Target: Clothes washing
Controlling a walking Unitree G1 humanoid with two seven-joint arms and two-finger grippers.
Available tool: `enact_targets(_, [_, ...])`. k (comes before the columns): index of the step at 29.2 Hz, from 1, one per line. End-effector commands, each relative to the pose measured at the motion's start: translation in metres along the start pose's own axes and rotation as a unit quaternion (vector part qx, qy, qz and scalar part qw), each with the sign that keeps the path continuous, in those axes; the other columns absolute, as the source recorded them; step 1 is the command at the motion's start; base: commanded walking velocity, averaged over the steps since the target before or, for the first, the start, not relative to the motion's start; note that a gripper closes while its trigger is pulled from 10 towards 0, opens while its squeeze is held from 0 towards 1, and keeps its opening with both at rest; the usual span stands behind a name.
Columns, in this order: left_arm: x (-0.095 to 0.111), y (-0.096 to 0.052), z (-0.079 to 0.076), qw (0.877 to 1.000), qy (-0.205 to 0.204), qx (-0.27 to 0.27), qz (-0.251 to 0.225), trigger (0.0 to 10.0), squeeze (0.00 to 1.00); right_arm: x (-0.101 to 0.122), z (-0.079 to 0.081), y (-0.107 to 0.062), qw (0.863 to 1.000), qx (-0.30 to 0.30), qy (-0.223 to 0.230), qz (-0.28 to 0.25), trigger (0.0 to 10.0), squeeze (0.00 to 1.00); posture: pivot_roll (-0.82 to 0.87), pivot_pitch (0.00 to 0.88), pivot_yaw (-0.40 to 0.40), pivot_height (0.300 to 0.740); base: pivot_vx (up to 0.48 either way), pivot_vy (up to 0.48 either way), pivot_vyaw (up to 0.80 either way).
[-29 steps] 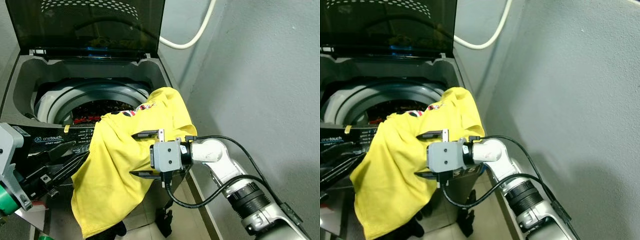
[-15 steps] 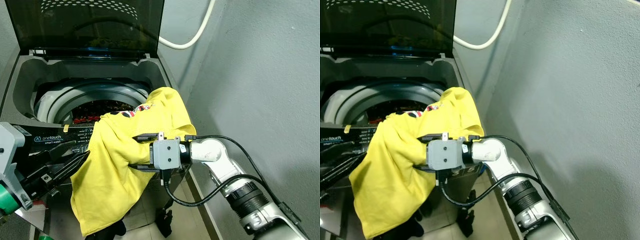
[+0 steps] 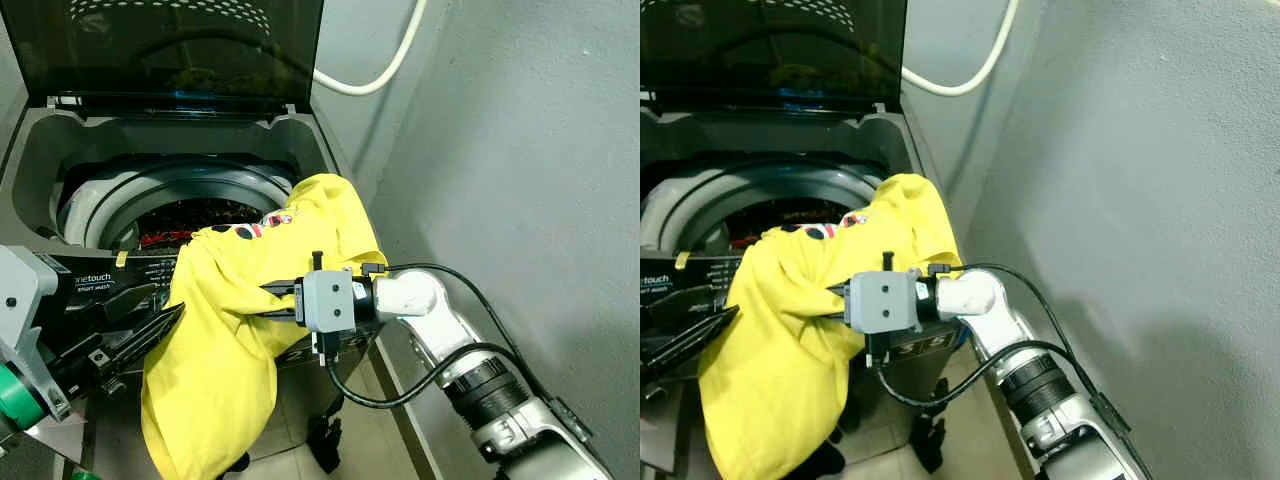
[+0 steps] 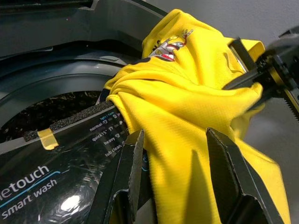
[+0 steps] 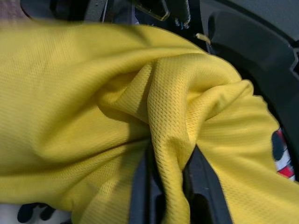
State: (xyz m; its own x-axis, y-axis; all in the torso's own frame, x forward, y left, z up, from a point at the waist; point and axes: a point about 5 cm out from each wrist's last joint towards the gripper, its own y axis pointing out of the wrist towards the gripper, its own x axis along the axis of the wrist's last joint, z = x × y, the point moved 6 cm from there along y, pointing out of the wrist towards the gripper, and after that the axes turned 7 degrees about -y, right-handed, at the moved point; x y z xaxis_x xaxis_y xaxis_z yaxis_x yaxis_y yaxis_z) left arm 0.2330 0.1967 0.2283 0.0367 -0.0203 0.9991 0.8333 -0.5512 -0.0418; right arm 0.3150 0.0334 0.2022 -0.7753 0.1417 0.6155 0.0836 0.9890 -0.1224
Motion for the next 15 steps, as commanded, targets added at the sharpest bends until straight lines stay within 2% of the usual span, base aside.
enact_targets(1, [-0.001, 0.001, -0.007, 1.0, -0.004, -0.01, -0.002, 10.0, 0.0, 0.003, -0.013, 0.0, 1.0, -0.014, -0.009, -0.004, 0.0, 0.0, 0.15, 0.039, -0.137, 0.74, 0.0, 0.0, 0.0])
enact_targets(2, [-0.001, 0.001, -0.007, 1.0, -0.004, -0.01, -0.003, 10.0, 0.0, 0.008, -0.026, 0.002, 1.0, -0.024, -0.011, -0.011, 0.0, 0.0, 0.15, 0.039, -0.137, 0.74, 0.0, 0.0, 0.0])
enact_targets(3, [-0.001, 0.001, -0.007, 1.0, -0.004, -0.01, -0.003, 10.0, 0.0, 0.008, -0.026, 0.002, 1.0, -0.024, -0.011, -0.011, 0.0, 0.0, 0.15, 0.039, -0.137, 0.74, 0.0, 0.0, 0.0])
enact_targets(5, [-0.001, 0.001, -0.008, 1.0, -0.005, -0.009, -0.005, 10.0, 0.0, 0.015, -0.044, 0.005, 0.999, -0.04, -0.012, -0.022, 0.0, 0.0, 0.16, 0.04, -0.148, 0.74, 0.0, 0.0, 0.0])
enact_targets(6, [-0.001, 0.001, -0.008, 1.0, -0.005, -0.009, -0.005, 10.0, 0.0, 0.015, -0.044, 0.005, 0.999, -0.04, -0.012, -0.022, 0.0, 0.0, 0.16, 0.04, -0.148, 0.74, 0.0, 0.0, 0.0])
enact_targets(8, [-0.002, 0.0, -0.009, 1.0, -0.007, -0.007, -0.006, 10.0, 0.0, 0.026, -0.074, 0.007, 0.997, -0.065, -0.013, -0.036, 0.0, 0.0, 0.16, 0.04, -0.148, 0.74, 0.0, 0.0, 0.0])
enact_targets(9, [-0.003, 0.0, -0.009, 1.0, -0.008, -0.005, -0.006, 10.0, 0.0, 0.031, -0.084, 0.007, 0.996, -0.074, -0.013, -0.042, 0.0, 0.0, 0.16, 0.04, -0.148, 0.74, 0.0, 0.0, 0.0])
enact_targets(10, [-0.003, 0.0, -0.009, 1.0, -0.008, -0.005, -0.006, 10.0, 0.0, 0.031, -0.084, 0.007, 0.996, -0.074, -0.013, -0.042, 0.0, 0.0, 0.16, 0.04, -0.148, 0.74, 0.0, 0.0, 0.0])
enact_targets(12, [-0.003, -0.001, -0.01, 1.0, -0.01, -0.003, -0.008, 10.0, 0.0, 0.043, -0.114, 0.009, 0.994, -0.101, -0.021, -0.047, 0.0, 0.0, 0.16, 0.04, -0.161, 0.74, 0.0, 0.0, 0.0])
enact_targets(13, [-0.003, -0.001, -0.01, 1.0, -0.01, -0.003, -0.008, 10.0, 0.0, 0.043, -0.114, 0.009, 0.994, -0.101, -0.021, -0.047, 0.0, 0.0, 0.16, 0.04, -0.161, 0.74, 0.0, 0.0, 0.0])
enact_targets(14, [-0.004, -0.001, -0.011, 1.0, -0.011, -0.003, -0.008, 10.0, 0.0, 0.047, -0.124, 0.009, 0.992, -0.111, -0.026, -0.047, 0.0, 0.0, 0.16, 0.04, -0.161, 0.74, 0.0, 0.0, 0.0])
enact_targets(15, [-0.004, -0.001, -0.011, 1.0, -0.011, -0.003, -0.008, 10.0, 0.0, 0.047, -0.124, 0.009, 0.992, -0.111, -0.026, -0.047, 0.0, 0.0, 0.16, 0.04, -0.161, 0.74, 0.0, 0.0, 0.0])
